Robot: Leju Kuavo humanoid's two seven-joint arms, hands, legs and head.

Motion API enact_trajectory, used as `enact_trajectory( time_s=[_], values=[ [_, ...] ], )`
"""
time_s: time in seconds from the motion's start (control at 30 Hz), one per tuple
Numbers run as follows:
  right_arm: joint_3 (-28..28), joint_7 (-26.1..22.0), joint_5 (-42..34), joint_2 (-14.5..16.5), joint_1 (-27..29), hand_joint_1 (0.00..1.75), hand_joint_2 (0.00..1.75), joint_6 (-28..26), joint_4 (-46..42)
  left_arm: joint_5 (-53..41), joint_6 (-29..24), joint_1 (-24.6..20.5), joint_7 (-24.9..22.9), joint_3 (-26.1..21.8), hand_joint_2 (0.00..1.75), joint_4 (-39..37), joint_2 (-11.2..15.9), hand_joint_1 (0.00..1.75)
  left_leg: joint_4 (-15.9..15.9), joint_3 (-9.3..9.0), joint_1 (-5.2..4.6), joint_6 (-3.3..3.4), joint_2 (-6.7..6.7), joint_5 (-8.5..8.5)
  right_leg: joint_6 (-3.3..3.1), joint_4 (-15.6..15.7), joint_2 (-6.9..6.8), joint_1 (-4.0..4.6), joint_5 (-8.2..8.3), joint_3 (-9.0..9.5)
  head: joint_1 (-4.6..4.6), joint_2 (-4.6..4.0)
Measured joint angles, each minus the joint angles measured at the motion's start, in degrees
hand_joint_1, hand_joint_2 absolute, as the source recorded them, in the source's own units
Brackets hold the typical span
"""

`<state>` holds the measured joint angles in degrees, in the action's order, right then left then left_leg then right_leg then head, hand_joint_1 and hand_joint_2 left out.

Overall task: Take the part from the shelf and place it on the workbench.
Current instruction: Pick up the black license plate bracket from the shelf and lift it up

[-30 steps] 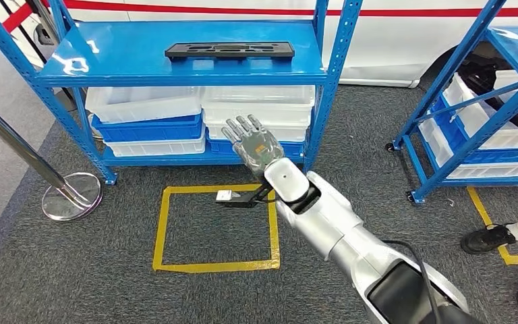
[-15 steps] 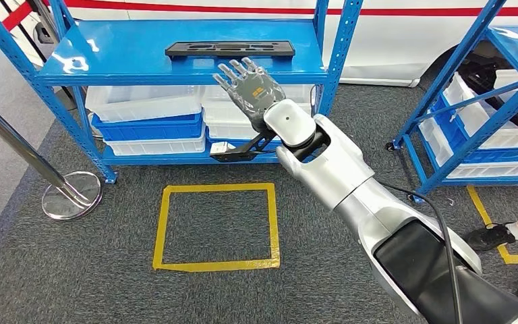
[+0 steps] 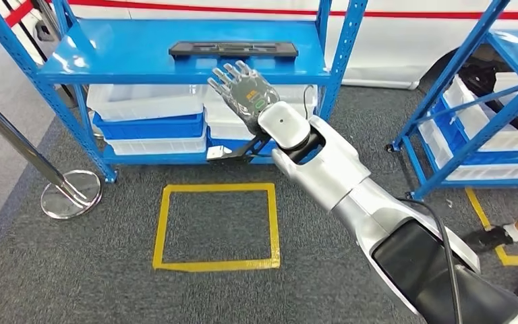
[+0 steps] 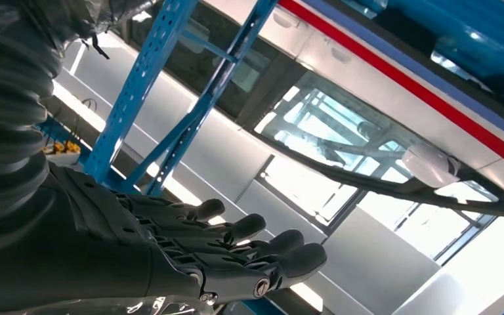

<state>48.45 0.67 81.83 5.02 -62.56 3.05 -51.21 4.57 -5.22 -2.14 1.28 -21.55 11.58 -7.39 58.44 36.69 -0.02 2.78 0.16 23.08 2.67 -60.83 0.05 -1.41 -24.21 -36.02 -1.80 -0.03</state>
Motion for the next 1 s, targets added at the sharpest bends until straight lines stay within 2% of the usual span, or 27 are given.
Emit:
enact_trajectory(
  time_s=[0.07,0.13,0.17,0.2,0.23,0.3,0.37,0.43,0.5,0.57,0.63,0.67,0.7,0.73,0.8,0.83,0.87,0.93,1.0],
  values=[
    [0.01,0.13,0.0,-0.08,-0.04,0.0,1.75,0.05,0.02,-0.16,-0.29,-0.02,-0.1,0.01,0.0,0.0,-0.07,0.0,-0.15,-0.47,0.13,0.41,0.08,0.02,0.04,-3.96,0.0,-0.01,-2.91,-1.79,-0.01,0.0],
    [0.07,0.2,0.0,-0.15,0.04,0.0,1.75,0.14,0.09,-0.23,-0.33,-0.06,-0.28,0.02,0.0,0.0,-0.08,0.0,-0.09,-0.5,0.08,0.46,0.09,0.05,0.12,-10.84,0.0,0.07,-6.7,-5.11,0.01,0.0],
    [0.12,0.2,0.0,-0.21,0.15,0.0,1.75,0.18,0.13,-0.24,-0.33,-0.06,-0.34,0.02,0.0,0.0,-0.08,0.0,-0.06,-0.52,0.05,0.42,0.09,0.1,0.1,-13.37,0.0,0.1,-7.69,-6.39,0.01,-0.01],
    [0.18,0.21,0.0,-0.28,0.24,0.0,1.75,0.21,0.16,-0.24,-0.33,-0.04,-0.38,0.02,0.0,0.0,-0.08,0.0,-0.03,-0.59,0.02,0.35,0.06,0.17,-0.02,-14.06,0.0,0.12,-7.62,-6.8,0.02,0.0],
    [0.22,0.23,0.0,-0.36,0.3,0.0,1.75,0.21,0.17,-0.24,-0.35,-0.01,-0.39,0.02,0.0,0.0,-0.08,0.0,0.01,-0.75,0.0,0.23,0.03,0.29,-0.29,-12.55,-0.01,0.15,-6.47,-6.12,0.01,0.0],
    [0.29,0.31,0.0,-0.45,0.28,0.0,1.75,0.21,0.17,-0.25,-0.54,0.03,-0.31,0.02,0.0,-0.01,-0.15,0.0,0.08,-1.25,0.0,-0.15,0.0,0.64,-1.07,-5.08,-0.08,0.42,-2.64,-2.52,0.01,0.0],
    [0.37,0.38,0.0,-0.44,0.2,0.0,1.75,0.26,0.2,-0.27,-0.88,-0.05,-0.21,0.01,0.0,-0.02,-0.29,0.0,0.08,-1.55,0.04,-0.74,0.05,0.84,-1.82,0.65,-0.23,0.98,-1.15,0.08,0.02,0.0],
    [0.45,0.43,0.01,-0.45,0.15,0.0,1.75,0.34,0.25,-0.37,-1.2,-0.17,-0.23,0.0,0.0,-0.02,-0.37,0.0,0.31,-1.77,0.04,-1.53,0.09,0.71,-2.56,1.92,-0.29,1.38,-1.22,0.63,0.03,-0.01],
    [0.5,0.46,0.03,-0.39,0.09,0.0,1.75,0.38,0.29,-0.54,-1.38,-0.2,-0.34,0.0,0.0,-0.02,-0.38,0.0,1.03,-1.78,0.09,-2.23,0.09,1.03,-3.25,2.59,-0.29,1.08,-0.58,1.61,0.03,-0.01],
    [0.54,0.46,0.1,-0.15,-0.19,0.0,1.75,0.43,0.3,-0.79,-1.47,-0.21,-0.47,0.0,0.0,-0.02,-0.39,0.0,4.29,-0.18,0.29,-2.88,0.03,2.94,-3.77,3.22,-0.31,0.69,-0.5,2.61,0.07,0.0],
    [0.66,0.45,0.2,0.09,-0.37,0.0,1.75,0.6,0.31,-1.01,-1.63,-0.23,-0.56,0.0,0.0,-0.02,-0.39,0.0,10.89,3.44,0.62,-3.46,-0.01,5.88,-4.13,3.3,-0.31,0.69,-0.76,2.95,0.11,0.01],
    [0.75,0.44,0.24,0.15,-0.33,0.0,1.75,0.71,0.32,-1.07,-1.74,-0.22,-0.59,0.0,0.0,-0.02,-0.4,0.0,13.71,5.23,0.82,-3.63,0.0,6.76,-4.17,3.25,-0.28,0.69,-0.94,3.05,0.1,0.01],
    [0.83,0.43,0.25,0.17,-0.26,0.0,1.75,0.8,0.32,-1.1,-1.85,-0.2,-0.6,-0.01,0.0,-0.02,-0.4,0.0,14.94,6.32,1.02,-3.78,0.01,6.67,-4.12,3.18,-0.24,0.66,-1.14,3.17,0.1,0.01],
    [0.89,0.43,0.26,0.19,-0.22,0.0,1.75,0.86,0.33,-1.14,-1.97,-0.18,-0.61,-0.02,0.0,-0.02,-0.39,0.0,14.02,6.34,1.23,-3.91,0.02,5.43,-3.97,3.05,-0.17,0.57,-1.39,3.32,0.1,0.0],
    [0.93,0.44,0.3,0.28,-0.24,0.0,1.75,0.88,0.33,-1.29,-2.23,-0.14,-0.61,-0.07,0.0,-0.02,-0.33,0.0,7.18,3.74,1.68,-4.44,0.02,0.98,-3.39,2.55,-0.05,0.29,-2.14,3.7,0.1,0.0],
    [0.93,0.45,0.34,0.33,-0.28,0.0,1.75,0.91,0.33,-1.35,-2.33,-0.13,-0.66,-0.1,0.0,-0.05,-0.31,0.0,3.73,2.46,1.68,-4.6,0.0,-0.12,-3.02,2.2,0.01,0.2,-2.53,3.76,0.15,-0.01],
    [0.93,0.46,0.38,0.38,-0.3,0.0,1.75,0.93,0.32,-1.41,-2.38,-0.19,-0.7,-0.13,0.0,-0.09,-0.31,0.0,1.57,1.56,1.6,-4.49,0.0,-0.69,-2.62,1.9,0.05,0.21,-2.86,3.65,0.19,0.0],
    [0.95,0.45,0.44,0.4,-0.26,0.0,1.75,0.97,0.32,-1.44,-2.39,-0.23,-0.81,-0.18,0.0,-0.16,-0.34,0.0,0.67,1.34,1.4,-3.67,-0.11,-0.4,-2.03,1.55,0.07,0.47,-3.37,3.37,0.23,-0.01],
    [0.97,0.45,0.44,0.4,-0.27,0.0,1.75,0.97,0.32,-1.44,-2.38,-0.17,-0.89,-0.24,0.0,-0.19,-0.34,0.0,0.69,1.28,1.49,-3.15,-0.29,-1.13,-2.63,1.63,0.02,0.64,-3.46,3.43,0.21,-0.01]
  ],
)
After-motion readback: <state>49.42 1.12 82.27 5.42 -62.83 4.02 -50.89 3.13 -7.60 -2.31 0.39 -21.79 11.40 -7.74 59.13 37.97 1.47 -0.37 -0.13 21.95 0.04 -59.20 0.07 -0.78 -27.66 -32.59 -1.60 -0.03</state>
